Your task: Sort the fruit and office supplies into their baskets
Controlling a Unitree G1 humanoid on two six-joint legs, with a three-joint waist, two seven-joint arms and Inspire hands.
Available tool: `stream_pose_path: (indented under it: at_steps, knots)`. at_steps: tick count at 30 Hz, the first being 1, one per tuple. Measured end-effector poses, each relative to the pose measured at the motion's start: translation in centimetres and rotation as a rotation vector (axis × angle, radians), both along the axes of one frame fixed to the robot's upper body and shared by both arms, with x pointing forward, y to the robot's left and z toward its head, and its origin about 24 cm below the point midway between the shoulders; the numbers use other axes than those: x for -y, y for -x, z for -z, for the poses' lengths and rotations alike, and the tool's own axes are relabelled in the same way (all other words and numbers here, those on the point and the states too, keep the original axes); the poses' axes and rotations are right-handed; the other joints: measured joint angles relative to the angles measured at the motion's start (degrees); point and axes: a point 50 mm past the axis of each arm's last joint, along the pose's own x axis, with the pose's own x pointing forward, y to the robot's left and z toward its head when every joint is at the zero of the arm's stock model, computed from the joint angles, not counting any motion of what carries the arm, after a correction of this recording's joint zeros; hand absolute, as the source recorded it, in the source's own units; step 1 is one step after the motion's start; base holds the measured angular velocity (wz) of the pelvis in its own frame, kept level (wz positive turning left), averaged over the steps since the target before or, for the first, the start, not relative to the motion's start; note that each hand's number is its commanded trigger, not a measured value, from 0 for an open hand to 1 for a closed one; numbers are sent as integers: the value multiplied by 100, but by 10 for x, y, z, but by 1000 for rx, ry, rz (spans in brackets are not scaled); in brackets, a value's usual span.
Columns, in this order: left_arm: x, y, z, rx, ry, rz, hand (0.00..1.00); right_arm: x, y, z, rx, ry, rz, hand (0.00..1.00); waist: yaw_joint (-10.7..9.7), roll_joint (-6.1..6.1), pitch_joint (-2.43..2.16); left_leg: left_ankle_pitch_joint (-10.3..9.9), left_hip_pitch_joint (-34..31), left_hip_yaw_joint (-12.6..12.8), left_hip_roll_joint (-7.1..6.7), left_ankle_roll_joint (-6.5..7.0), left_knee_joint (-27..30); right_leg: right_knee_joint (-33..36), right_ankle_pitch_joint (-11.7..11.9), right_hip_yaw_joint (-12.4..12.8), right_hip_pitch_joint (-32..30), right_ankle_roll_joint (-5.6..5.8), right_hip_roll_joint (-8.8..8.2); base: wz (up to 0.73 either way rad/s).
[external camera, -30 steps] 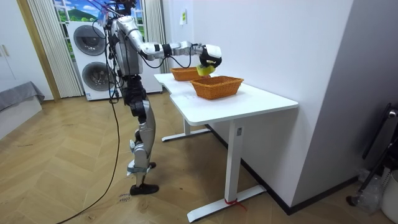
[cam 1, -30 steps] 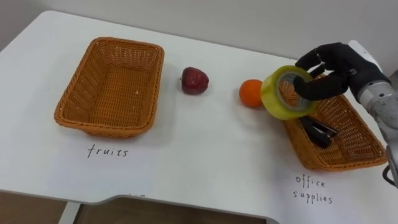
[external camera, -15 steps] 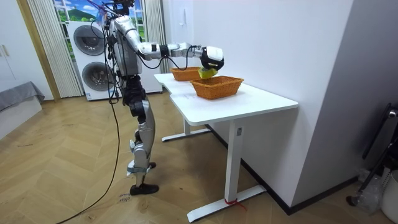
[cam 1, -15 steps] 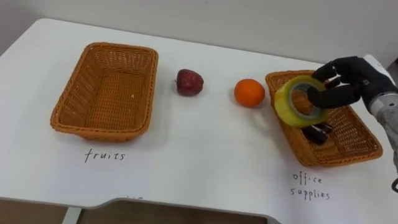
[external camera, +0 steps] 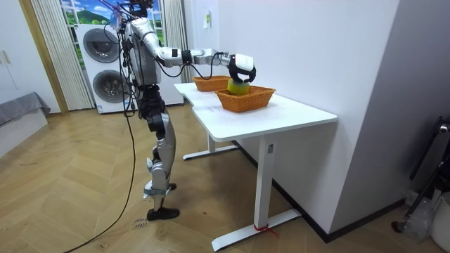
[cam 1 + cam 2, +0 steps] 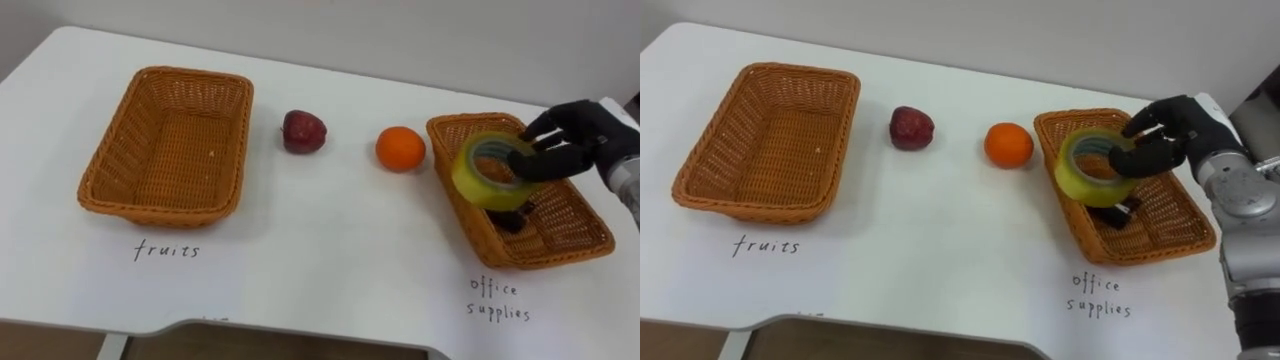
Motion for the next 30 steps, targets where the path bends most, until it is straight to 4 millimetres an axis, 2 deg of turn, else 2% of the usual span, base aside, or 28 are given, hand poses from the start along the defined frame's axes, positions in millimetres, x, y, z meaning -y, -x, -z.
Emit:
stream_pose_path:
  at_steps: [23, 30]
  knots:
    - [0, 2, 0, -13, -4, -10, 0, 1, 0, -1, 4, 25, 10, 0, -105, 18, -6, 0, 27, 20, 1, 0, -3, 2, 0, 22, 8, 0, 2, 0]
    - [1, 1, 1, -13, -1, 7, 0, -3, -4, -14, 75, 46, 16, 0, -50, 4, 5, 3, 33, 25, 4, -2, -36, 11, 0, 42, -13, 0, 9, 0]
